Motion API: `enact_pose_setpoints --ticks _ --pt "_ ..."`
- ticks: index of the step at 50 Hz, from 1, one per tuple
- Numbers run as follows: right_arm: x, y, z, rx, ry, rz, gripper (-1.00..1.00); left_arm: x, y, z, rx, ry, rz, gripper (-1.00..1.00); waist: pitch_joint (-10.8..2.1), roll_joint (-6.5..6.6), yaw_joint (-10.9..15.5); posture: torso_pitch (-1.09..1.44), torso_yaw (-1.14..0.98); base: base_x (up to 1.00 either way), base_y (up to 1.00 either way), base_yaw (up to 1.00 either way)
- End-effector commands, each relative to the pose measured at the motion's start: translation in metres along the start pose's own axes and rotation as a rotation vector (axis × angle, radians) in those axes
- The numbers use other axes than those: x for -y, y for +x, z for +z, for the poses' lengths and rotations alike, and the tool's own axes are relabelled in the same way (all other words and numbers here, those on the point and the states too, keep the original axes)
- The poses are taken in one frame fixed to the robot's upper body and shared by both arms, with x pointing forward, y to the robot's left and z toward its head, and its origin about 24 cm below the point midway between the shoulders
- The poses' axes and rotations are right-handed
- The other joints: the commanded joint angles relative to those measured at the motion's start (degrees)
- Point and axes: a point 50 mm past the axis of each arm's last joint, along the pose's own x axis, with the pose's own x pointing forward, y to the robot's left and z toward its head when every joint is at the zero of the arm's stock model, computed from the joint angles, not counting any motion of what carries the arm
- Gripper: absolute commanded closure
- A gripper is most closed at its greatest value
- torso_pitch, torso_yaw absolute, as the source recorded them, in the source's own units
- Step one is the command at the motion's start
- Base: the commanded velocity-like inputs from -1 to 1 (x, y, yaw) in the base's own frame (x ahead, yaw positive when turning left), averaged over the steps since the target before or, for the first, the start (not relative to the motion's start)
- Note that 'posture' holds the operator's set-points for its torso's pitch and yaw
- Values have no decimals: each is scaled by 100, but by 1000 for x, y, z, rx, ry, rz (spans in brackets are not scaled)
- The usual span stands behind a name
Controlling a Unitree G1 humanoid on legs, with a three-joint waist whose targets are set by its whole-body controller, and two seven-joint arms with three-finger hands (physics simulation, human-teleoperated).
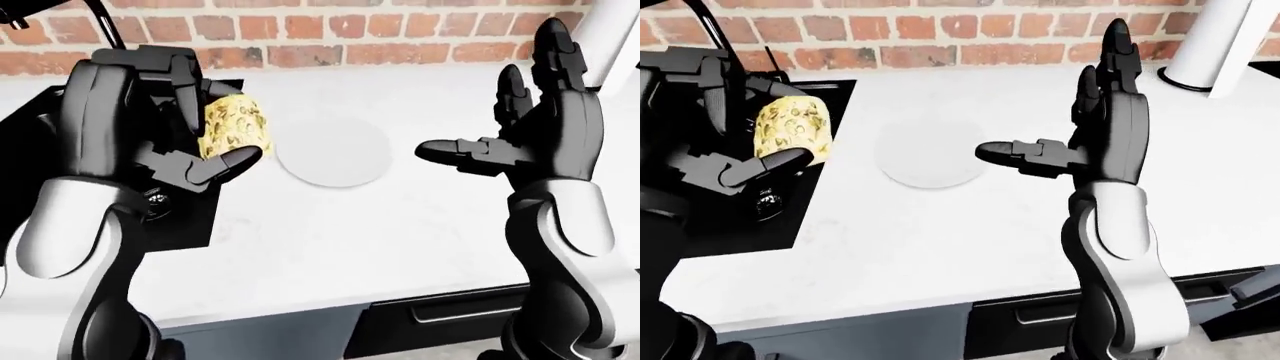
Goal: Place the pastries on the plates.
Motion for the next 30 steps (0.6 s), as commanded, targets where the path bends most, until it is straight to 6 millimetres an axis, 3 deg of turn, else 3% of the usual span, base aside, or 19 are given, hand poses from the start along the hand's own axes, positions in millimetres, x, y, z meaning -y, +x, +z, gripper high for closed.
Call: enact_pose_setpoints --ticks 1,6,17,26,30 --pt "1 0 12 74 8 -6 -100 0 1 10 68 14 8 100 -136 33 -15 5 0 0 0 0" --pt "1 -1 12 73 8 -6 -100 0 5 12 70 14 0 100 -154 -1 38 5 0 0 0 0" --pt "5 -3 11 72 5 -11 -100 9 52 37 126 57 -77 100 -120 -32 104 5 0 0 0 0" --pt "4 -1 6 66 6 -7 -100 28 115 39 157 50 -155 100 -123 -93 133 5 0 0 0 0" --pt "3 -2 4 63 7 -6 -100 47 144 33 164 62 -192 100 -142 -138 149 5 0 0 0 0"
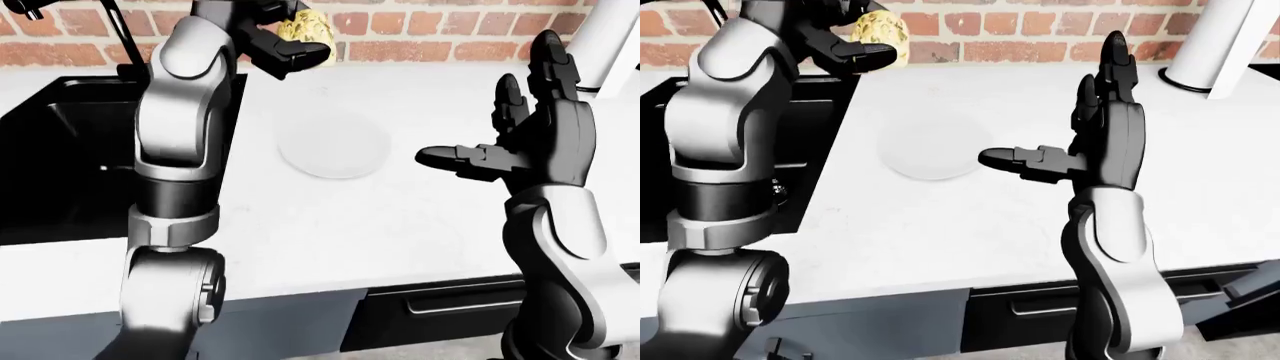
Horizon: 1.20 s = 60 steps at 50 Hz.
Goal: Place the pastries on the plates.
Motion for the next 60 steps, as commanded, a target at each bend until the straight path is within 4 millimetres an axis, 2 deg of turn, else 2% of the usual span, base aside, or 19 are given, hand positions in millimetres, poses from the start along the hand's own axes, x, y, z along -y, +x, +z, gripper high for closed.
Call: enact_pose_setpoints --ticks 1,7,11,15,27,38,51,60 --pt "0 -1 13 79 8 2 -100 1 12 27 148 31 10 100 -161 -10 2 5 0 0 0 0" --pt "4 -5 14 81 6 -5 -100 16 44 17 141 -8 -11 100 -191 -63 9 5 0 0 0 0" --pt "4 -5 14 81 6 -6 -100 26 55 12 130 15 -14 100 -211 -79 -7 5 0 0 0 0" --pt "5 -6 16 82 4 -11 -100 34 58 -4 101 20 -13 100 -227 -90 -23 5 0 0 0 0" --pt "6 -7 23 91 -3 -10 -100 38 53 -50 -10 64 74 100 -275 -69 -75 5 0 0 0 0" --pt "4 -7 23 91 -7 -12 -100 44 45 -77 -80 125 66 100 -296 -50 -78 5 0 0 0 0" --pt "8 -12 25 91 -15 -18 -100 68 36 -102 -136 78 39 100 -319 -52 -71 5 0 0 0 0" --pt "8 -12 28 92 -21 -18 -100 76 33 -107 -148 57 26 100 -321 -55 -74 5 0 0 0 0"
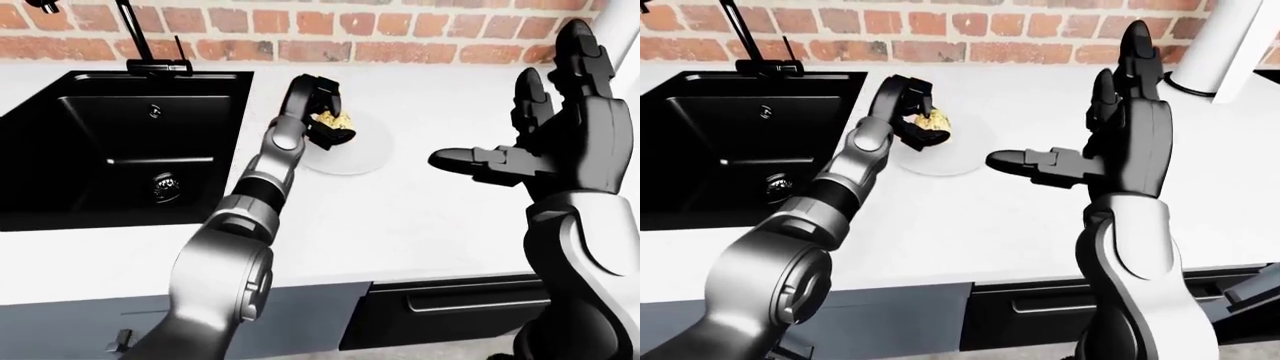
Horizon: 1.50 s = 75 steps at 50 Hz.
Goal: Place the pastries on the plates.
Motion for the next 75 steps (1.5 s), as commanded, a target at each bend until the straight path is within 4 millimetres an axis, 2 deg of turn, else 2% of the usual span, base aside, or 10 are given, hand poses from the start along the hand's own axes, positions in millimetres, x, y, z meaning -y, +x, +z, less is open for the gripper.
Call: enact_pose_setpoints --ticks 1,9,11,23,26,27,29,43,56,75 --pt "1 -1 13 72 5 -7 -100 -7 4 30 117 2 30 100 -175 -19 2 5 0 0 0 0" --pt "1 -1 13 75 6 -6 -100 -5 4 26 109 2 29 95 -174 -23 3 5 0 0 0 0" --pt "1 -1 13 74 6 -6 -100 -2 3 25 107 1 21 72 -174 -23 2 5 0 0 0 0" --pt "2 -3 13 74 4 -6 -100 -3 3 22 101 5 23 27 -173 -25 2 5 0 0 0 0" --pt "2 -3 13 74 4 -6 -100 -3 3 22 100 7 26 2 -172 -26 2 5 0 0 0 0" --pt "1 -3 14 75 4 -4 -100 -3 3 22 98 8 27 -58 -171 -26 2 5 0 0 0 0" --pt "2 -3 14 75 3 -6 -100 -3 3 22 97 9 26 -100 -172 -26 3 5 0 0 0 0" --pt "1 -4 15 76 6 -3 -100 -15 6 41 137 16 55 -100 -168 -24 1 5 0 0 0 0" --pt "-4 1 10 69 7 9 -100 -68 1 90 250 -31 157 -100 -145 33 -19 5 0 0 0 0" --pt "-7 4 11 72 6 20 -100 -111 -95 126 348 70 235 -100 -62 144 -50 5 0 0 0 0"
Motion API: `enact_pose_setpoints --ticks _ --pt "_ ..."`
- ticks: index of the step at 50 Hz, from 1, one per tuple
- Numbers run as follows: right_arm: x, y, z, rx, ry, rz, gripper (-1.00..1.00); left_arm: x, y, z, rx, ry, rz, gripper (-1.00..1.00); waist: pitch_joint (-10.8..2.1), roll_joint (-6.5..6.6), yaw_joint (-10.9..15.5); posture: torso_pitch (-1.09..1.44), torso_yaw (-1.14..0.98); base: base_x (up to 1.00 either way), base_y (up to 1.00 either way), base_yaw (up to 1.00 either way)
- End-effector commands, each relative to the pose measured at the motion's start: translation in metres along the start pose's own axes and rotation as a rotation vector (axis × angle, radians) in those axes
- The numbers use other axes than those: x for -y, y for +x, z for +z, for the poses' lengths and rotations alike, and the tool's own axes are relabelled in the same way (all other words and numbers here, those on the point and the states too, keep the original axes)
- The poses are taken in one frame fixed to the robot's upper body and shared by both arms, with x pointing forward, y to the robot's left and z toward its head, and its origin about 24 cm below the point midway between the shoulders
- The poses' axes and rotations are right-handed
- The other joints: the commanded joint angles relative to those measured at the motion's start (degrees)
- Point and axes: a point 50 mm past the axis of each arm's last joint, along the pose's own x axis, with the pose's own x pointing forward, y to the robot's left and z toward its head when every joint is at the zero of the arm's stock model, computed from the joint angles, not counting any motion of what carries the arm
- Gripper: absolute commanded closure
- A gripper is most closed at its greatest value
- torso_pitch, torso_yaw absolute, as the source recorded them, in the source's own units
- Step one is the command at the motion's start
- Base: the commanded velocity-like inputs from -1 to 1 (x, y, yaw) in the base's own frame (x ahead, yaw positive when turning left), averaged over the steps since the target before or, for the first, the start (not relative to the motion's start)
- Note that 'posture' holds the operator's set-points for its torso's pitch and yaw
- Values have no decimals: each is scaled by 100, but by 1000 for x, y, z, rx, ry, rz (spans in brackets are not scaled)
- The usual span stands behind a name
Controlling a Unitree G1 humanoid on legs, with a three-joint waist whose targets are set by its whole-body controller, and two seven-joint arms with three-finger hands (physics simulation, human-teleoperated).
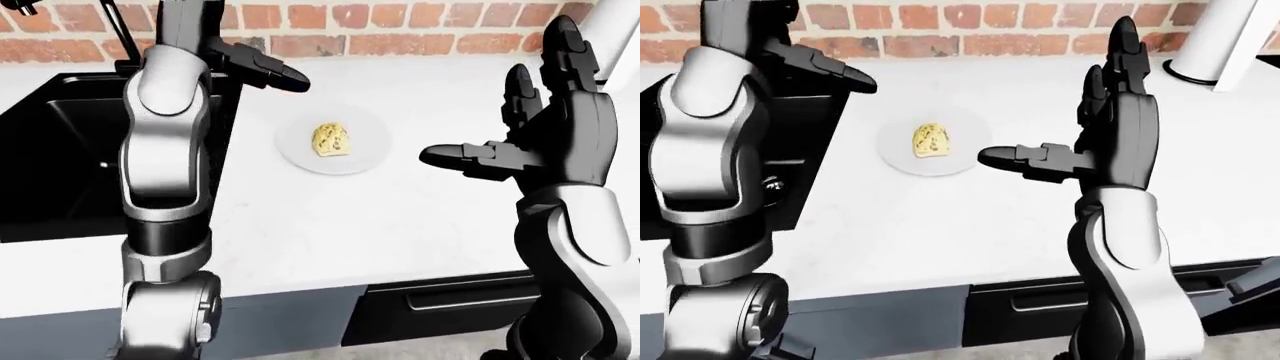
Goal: Place the pastries on the plates.
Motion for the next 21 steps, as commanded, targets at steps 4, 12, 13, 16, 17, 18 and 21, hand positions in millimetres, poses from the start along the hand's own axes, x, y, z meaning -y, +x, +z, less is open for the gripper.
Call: enact_pose_setpoints --ticks 4,12,13,16,17,18,21 --pt "1 0 11 72 8 0 -100 -21 -21 24 53 25 49 -100 -144 7 1 5 0 0 0 0" --pt "-3 5 9 73 12 8 -100 -34 -59 28 31 77 56 -100 -124 31 -1 5 0 0 0 0" --pt "-3 5 9 72 8 10 -100 -36 -63 28 32 81 59 -100 -127 37 -1 5 0 0 0 0" --pt "-3 5 6 69 8 8 -100 -43 -78 27 26 85 70 -100 -118 44 -3 5 0 0 0 0" --pt "-3 5 6 69 9 8 -100 -43 -80 26 22 84 70 -100 -115 47 -3 5 0 0 0 0" --pt "-3 5 6 68 10 7 -100 -45 -84 25 14 84 82 -100 -113 49 -7 5 0 0 0 0" --pt "-2 6 7 65 6 6 -100 -49 -94 21 6 72 97 -100 -108 52 1 5 0 0 0 0"
